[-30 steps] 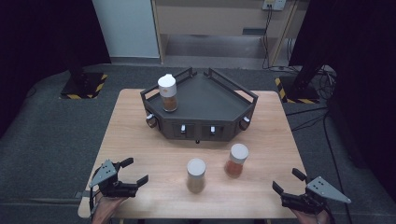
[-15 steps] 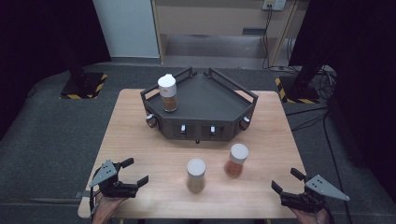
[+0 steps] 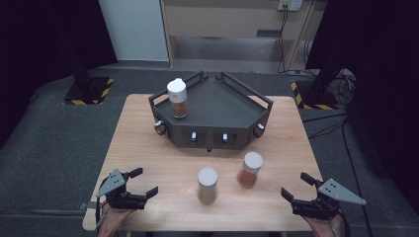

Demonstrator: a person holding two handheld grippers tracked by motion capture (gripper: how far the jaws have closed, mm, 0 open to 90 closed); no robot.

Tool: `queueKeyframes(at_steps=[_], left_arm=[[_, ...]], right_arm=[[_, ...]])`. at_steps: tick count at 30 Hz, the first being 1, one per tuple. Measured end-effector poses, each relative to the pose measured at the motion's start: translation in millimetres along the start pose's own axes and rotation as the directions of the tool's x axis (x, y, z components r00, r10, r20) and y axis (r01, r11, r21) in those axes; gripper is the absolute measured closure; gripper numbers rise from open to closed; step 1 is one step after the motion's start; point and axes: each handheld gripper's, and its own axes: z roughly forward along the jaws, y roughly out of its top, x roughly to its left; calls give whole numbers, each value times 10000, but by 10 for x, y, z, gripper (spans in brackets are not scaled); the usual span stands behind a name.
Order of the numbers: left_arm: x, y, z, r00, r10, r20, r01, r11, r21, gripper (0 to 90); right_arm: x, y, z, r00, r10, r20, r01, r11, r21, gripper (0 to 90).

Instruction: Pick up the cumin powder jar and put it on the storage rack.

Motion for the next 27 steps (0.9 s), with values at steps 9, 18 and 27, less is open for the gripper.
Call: queueKeyframes(at_steps=[9,18,27], left_arm=[[4,5,6,10000,-22,34,22,10000,74,22],[4,8,10,10000,-34,56,33,9999,111,22],[-2,18,20,10000,37,66,-38,9998,189,22]], right_arm=[[93,273,194,9945,-556,-884,570,9983,125,77],[215,480,490,9798,-965,-1753,1015,9946,199,80],[329,562,793,9590,-1054,-2632,1134,9934,153,77]])
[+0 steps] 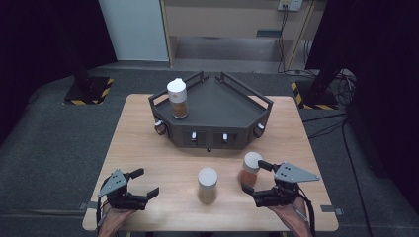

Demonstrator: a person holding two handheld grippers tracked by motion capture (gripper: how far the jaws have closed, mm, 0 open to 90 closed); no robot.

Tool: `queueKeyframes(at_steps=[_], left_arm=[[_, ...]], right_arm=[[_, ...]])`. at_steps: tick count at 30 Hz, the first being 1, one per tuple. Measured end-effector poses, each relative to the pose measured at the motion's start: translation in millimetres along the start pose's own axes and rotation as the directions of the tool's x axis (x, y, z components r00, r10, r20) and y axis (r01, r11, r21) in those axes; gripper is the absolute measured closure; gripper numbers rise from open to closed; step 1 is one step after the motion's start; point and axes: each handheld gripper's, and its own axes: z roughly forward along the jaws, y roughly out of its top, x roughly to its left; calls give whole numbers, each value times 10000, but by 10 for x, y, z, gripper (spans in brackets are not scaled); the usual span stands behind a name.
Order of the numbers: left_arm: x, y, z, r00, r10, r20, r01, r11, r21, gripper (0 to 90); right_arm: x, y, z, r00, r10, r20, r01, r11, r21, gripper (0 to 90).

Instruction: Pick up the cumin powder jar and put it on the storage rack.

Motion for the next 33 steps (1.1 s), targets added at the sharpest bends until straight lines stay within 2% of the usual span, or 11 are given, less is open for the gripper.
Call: queueKeyframes(at_steps=[8,14,23,33], left_arm=[[0,4,6,10000,5,26,-6,10000,43,21],[0,7,10,10000,7,34,-8,10000,78,20],[5,5,14,10000,-41,47,40,10000,86,17],[5,3,11,9999,-110,-10,110,9999,76,2]], right_arm=[[23,11,320,9966,55,-817,-38,9998,210,76],[40,18,516,9925,51,-1222,-5,9993,379,77],[55,-5,783,9875,55,-1575,38,9983,590,79],[103,-29,980,9829,-73,-1838,217,9968,767,80]])
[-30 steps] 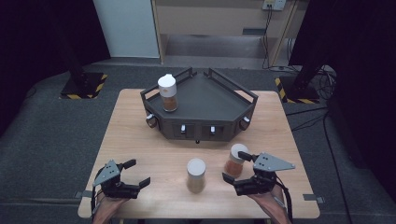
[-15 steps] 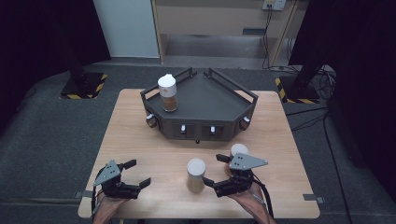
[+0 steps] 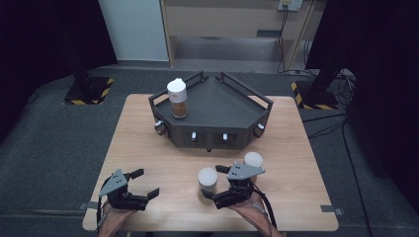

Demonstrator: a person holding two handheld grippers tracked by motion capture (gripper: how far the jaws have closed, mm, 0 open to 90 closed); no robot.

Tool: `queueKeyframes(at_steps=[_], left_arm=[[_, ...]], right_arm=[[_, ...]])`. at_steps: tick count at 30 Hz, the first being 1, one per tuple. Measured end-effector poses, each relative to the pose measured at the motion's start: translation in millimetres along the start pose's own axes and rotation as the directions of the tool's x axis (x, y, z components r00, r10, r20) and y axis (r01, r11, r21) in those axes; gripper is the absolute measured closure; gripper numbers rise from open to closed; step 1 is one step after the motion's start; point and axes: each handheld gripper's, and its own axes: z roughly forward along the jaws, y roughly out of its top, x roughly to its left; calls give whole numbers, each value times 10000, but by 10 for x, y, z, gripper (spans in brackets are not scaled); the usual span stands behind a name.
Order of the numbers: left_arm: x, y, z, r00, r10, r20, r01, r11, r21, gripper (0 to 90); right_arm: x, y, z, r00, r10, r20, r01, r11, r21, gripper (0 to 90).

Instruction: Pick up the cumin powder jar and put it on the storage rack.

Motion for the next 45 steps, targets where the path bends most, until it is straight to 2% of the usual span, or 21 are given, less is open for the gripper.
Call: queueKeyframes(at_steps=[7,15,16,17,18,19,21,26,31,37,45], left_arm=[[-1,1,-1,10000,-5,2,5,10000,5,0],[-1,7,5,10000,36,40,-36,10000,50,0],[0,6,5,10000,31,42,-31,10000,47,0],[-1,6,5,10000,33,43,-33,10000,41,0],[-1,6,5,10000,33,43,-33,10000,41,0],[-1,6,5,10000,37,47,-38,10000,42,0],[0,9,7,10000,49,62,-50,10000,62,0],[1,7,6,10000,36,59,-36,10000,49,0],[1,6,6,10000,35,63,-36,10000,45,0],[2,7,10,10000,46,83,-46,10000,52,0],[1,8,12,10000,37,79,-37,10000,70,0]], right_arm=[[-29,-41,124,10000,90,-34,-90,9999,83,80],[-72,-82,208,9996,238,163,-242,9995,209,92],[-75,-92,217,9996,225,186,-229,9995,218,108],[-81,-112,214,9998,119,143,-121,9998,167,201],[-81,-112,214,9998,119,143,-121,9998,167,201],[-90,-128,206,10000,4,54,-5,9999,102,240],[-44,-160,182,9991,-380,166,382,9992,-104,327],[8,-137,181,9982,-491,352,492,9988,-11,332],[10,-76,175,9983,-468,347,461,9987,216,332],[10,-19,155,9979,-521,384,511,9984,250,333],[-42,165,82,9986,-436,297,431,9989,197,333]])
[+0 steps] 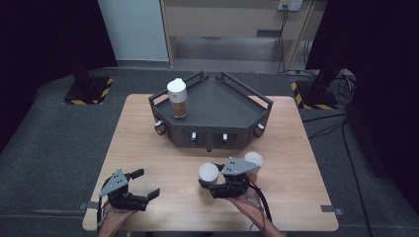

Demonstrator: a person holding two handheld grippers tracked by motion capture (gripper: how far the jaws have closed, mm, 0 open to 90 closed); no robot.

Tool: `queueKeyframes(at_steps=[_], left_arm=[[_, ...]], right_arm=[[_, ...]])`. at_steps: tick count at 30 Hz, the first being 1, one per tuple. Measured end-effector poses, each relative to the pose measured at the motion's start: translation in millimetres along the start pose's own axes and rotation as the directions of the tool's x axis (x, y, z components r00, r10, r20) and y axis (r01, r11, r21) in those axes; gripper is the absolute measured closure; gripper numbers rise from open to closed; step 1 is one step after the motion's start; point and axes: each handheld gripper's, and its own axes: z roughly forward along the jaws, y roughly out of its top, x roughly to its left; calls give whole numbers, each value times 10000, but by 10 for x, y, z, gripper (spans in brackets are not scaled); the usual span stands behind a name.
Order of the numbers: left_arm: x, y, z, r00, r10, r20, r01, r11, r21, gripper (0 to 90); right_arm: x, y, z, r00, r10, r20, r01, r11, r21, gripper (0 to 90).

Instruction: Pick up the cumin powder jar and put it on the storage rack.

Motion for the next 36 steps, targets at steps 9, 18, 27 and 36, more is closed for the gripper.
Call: queueKeyframes(at_steps=[9,18,27,36], left_arm=[[2,-2,0,10000,-17,-1,17,10000,-5,0],[3,-2,1,10000,-24,6,24,10000,4,0],[5,-3,0,10000,-42,-8,42,10000,3,0],[7,-4,0,10000,-48,-10,48,10000,7,0]], right_arm=[[-75,264,-80,10000,-25,75,26,10000,-52,333],[-182,699,-218,9995,-22,310,25,9999,-125,333],[-285,1113,-266,9983,-82,572,97,9996,-257,333],[-412,1394,-221,9968,128,783,-109,9996,-248,334]])
